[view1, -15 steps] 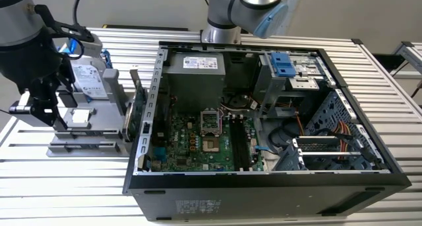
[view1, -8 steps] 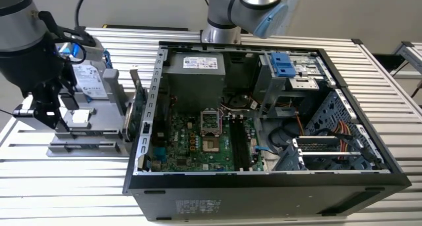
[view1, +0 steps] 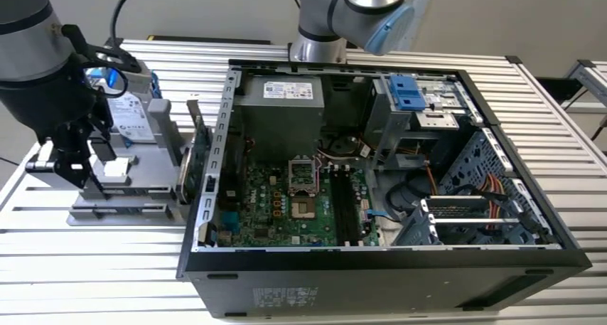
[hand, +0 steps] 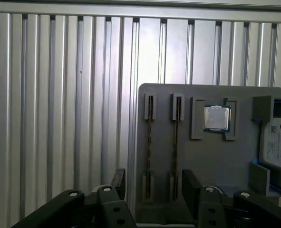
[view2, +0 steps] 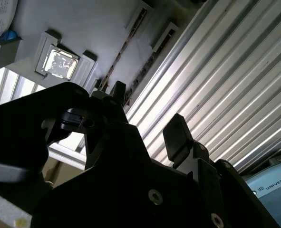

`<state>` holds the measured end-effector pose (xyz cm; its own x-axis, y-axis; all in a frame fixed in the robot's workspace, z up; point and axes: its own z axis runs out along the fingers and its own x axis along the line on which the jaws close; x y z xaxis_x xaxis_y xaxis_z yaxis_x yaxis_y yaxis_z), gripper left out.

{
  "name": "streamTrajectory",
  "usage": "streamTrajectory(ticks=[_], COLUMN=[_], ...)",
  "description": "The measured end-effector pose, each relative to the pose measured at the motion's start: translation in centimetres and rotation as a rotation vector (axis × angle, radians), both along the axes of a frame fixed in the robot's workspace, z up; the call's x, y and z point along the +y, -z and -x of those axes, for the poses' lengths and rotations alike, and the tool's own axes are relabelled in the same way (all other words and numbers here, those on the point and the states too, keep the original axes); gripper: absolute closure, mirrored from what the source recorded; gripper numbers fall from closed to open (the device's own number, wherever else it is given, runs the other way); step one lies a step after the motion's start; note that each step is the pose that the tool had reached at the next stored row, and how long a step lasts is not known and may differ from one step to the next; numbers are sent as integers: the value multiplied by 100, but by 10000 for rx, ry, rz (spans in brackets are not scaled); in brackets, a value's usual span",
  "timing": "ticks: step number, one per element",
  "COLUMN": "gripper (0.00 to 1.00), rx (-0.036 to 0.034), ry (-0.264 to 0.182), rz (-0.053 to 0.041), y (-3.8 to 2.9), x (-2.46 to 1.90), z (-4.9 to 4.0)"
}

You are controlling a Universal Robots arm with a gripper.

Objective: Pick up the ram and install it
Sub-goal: 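Pick up the ram and move it above insertion slot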

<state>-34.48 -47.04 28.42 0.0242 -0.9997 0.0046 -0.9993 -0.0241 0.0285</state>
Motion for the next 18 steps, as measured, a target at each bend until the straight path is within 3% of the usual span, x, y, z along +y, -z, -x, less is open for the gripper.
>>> streamTrajectory(ticks=[18], gripper=[0], rx=[-1], ry=[-36], rz=[26], y=[155], x=[24], z=[0])
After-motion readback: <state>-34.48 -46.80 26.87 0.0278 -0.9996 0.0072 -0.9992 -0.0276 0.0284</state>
